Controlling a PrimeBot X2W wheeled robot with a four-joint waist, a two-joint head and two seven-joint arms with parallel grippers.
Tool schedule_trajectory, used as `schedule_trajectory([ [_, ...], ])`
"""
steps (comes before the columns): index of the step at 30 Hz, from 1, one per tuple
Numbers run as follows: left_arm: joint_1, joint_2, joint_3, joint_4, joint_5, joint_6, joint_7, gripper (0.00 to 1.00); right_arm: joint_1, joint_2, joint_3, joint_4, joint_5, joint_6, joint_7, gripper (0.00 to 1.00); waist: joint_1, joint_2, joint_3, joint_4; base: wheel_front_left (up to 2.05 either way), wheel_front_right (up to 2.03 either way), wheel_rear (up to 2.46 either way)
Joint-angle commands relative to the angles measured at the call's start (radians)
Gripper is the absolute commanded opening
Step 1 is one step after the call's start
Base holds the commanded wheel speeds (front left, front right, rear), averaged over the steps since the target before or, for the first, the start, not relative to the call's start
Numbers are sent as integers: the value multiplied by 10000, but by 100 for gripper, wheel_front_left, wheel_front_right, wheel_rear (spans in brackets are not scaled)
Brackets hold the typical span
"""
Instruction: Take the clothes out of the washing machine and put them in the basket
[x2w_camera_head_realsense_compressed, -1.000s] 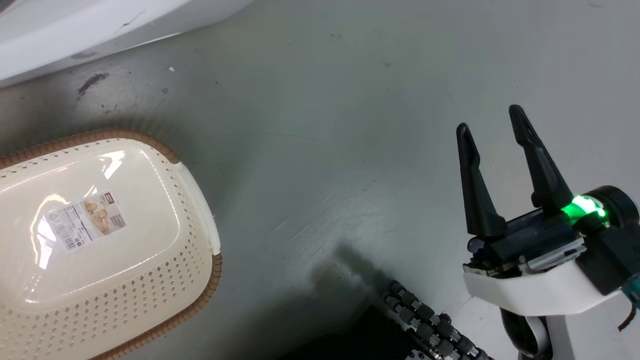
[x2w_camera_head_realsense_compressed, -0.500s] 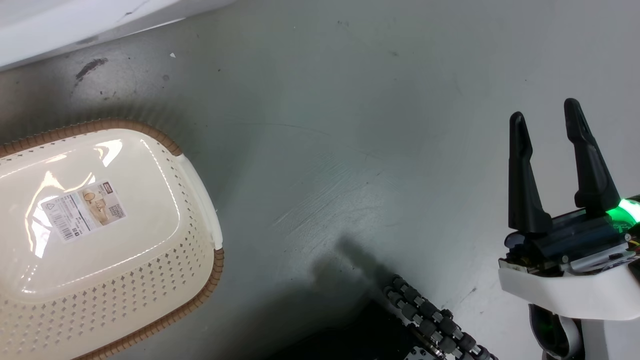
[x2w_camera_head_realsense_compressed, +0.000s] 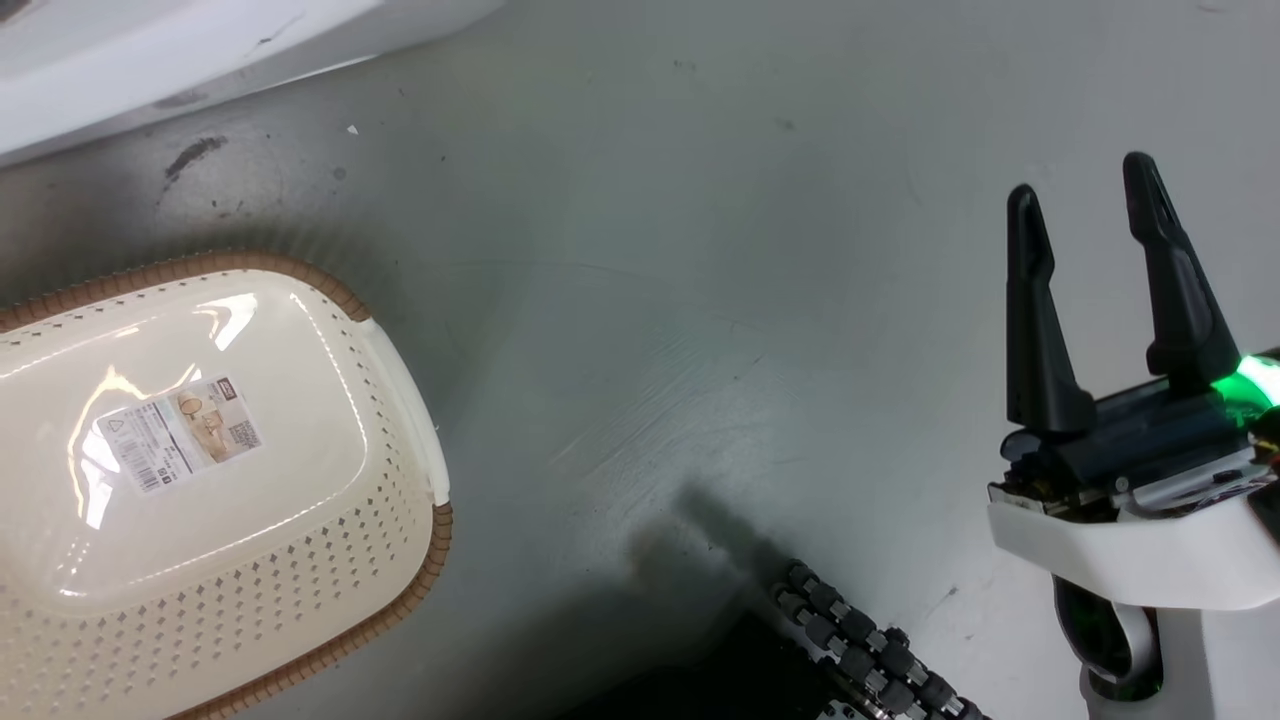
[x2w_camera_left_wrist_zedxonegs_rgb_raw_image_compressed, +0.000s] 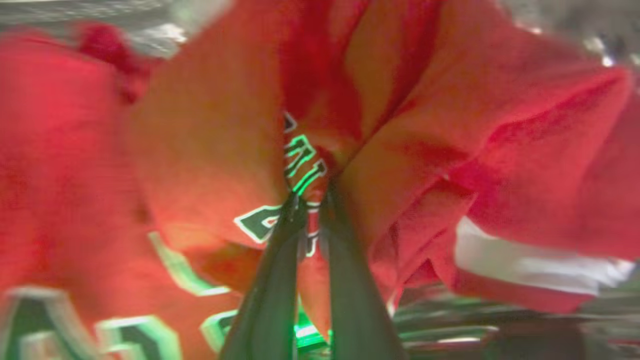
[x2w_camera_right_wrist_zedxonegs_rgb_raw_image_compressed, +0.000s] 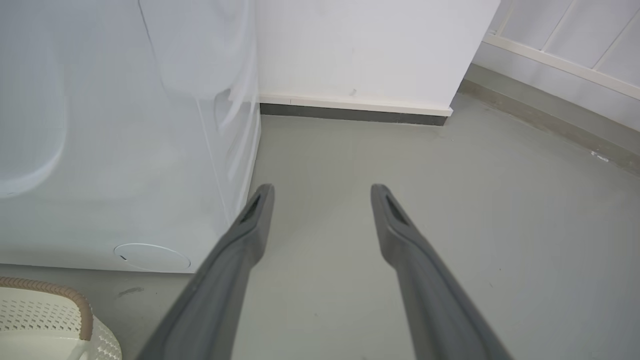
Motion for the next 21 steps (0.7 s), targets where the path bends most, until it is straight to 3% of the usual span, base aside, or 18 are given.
schedule_trajectory([
  [1, -12, 45, -68, -110, -68, 24, -240, 0, -220, 25, 21, 27, -11, -14, -23, 100, 1, 0, -87, 11, 0, 0, 0],
  [7, 651, 35, -381, -376, -738, 23, -1876, 0, -569, 23, -257, 168, -510, -15, -23, 100, 1, 0, -687, 588, 0, 0, 0],
  [21, 4109, -923, -1067, -788, -2349, 20, -6432, 0, -115, 17, -818, 677, -1912, -14, -23, 100, 1, 0, -3188, 2424, 0, 0, 0],
])
